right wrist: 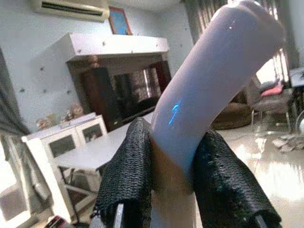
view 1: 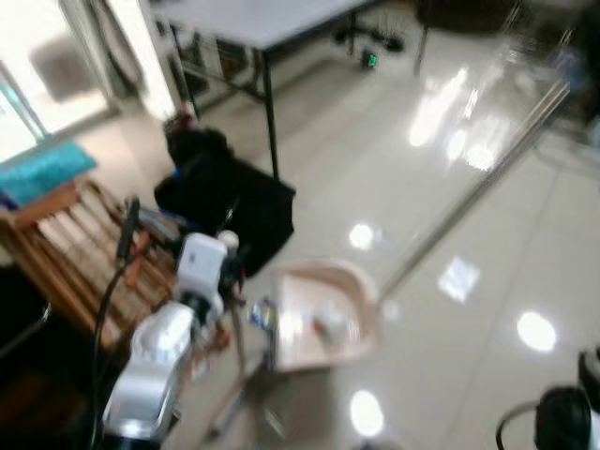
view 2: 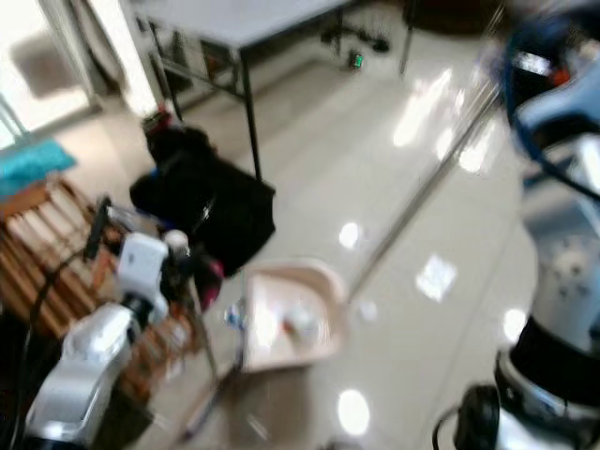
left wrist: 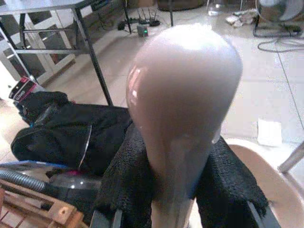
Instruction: Sweep floor
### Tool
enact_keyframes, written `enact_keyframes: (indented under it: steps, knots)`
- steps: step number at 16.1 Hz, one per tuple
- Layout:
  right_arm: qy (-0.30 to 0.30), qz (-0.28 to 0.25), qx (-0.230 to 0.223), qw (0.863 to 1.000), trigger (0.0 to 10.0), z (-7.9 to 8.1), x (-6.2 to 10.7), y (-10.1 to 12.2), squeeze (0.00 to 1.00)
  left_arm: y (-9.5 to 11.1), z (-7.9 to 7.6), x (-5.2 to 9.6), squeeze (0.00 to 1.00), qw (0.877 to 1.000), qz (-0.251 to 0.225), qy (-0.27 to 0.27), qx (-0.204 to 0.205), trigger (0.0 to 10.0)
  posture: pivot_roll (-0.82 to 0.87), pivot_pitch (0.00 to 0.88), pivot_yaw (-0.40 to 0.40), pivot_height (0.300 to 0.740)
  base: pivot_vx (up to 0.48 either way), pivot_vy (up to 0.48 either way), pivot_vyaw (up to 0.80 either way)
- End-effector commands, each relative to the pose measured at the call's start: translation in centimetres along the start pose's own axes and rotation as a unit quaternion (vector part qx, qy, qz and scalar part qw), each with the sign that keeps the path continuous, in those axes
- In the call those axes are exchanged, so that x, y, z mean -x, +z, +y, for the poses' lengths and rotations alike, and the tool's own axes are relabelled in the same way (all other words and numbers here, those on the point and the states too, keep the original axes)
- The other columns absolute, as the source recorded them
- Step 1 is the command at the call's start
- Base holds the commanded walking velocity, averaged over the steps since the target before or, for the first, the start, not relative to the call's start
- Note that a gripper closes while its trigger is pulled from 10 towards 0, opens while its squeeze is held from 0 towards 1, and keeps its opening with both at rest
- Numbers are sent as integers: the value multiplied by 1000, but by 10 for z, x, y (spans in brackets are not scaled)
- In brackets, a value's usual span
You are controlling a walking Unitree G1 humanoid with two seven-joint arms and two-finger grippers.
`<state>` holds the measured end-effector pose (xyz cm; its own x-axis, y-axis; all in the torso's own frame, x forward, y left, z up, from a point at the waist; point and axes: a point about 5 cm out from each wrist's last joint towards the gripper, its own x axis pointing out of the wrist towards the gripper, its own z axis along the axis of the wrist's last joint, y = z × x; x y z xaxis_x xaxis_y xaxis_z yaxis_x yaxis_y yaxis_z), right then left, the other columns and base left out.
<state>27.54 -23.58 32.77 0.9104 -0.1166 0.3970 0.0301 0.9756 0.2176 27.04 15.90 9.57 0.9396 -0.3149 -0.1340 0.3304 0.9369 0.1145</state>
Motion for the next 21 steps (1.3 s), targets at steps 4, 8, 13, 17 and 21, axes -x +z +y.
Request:
enact_keyframes:
  steps: [4, 8, 13, 17, 21]
  knots:
    - [11, -26, -12, 1000, 10000, 5, 1, 10, 0, 6, 5, 0, 0, 1000, -17, 3, -12, 10000, -143, 65, 31, 740, 390, 0, -552]
    - [6, -35, -13, 999, 10000, 2, -1, 10, 0, 6, 7, -1, 0, 1000, -18, 8, -12, 10000, -132, 67, 25, 740, 389, 0, 0]
    - [7, -37, -11, 999, 10000, -1, -4, 9, 0, -3, 10, 8, 0, 1000, -1, 19, -11, 10000, -116, 71, 10, 740, 61, 0, 0]
    - [3, -42, -20, 999, 10000, -2, -6, 5, 0, -5, 14, 12, 0, 1000, 2, 26, -13, 10000, -105, 67, 9, 740, 0, 0, 0]
    - [-3, -54, -25, 998, 10000, -5, -6, 7, 0, -6, 15, 11, 0, 1000, 5, 25, -14, 10000, -106, 66, 15, 740, 0, 0, 0]
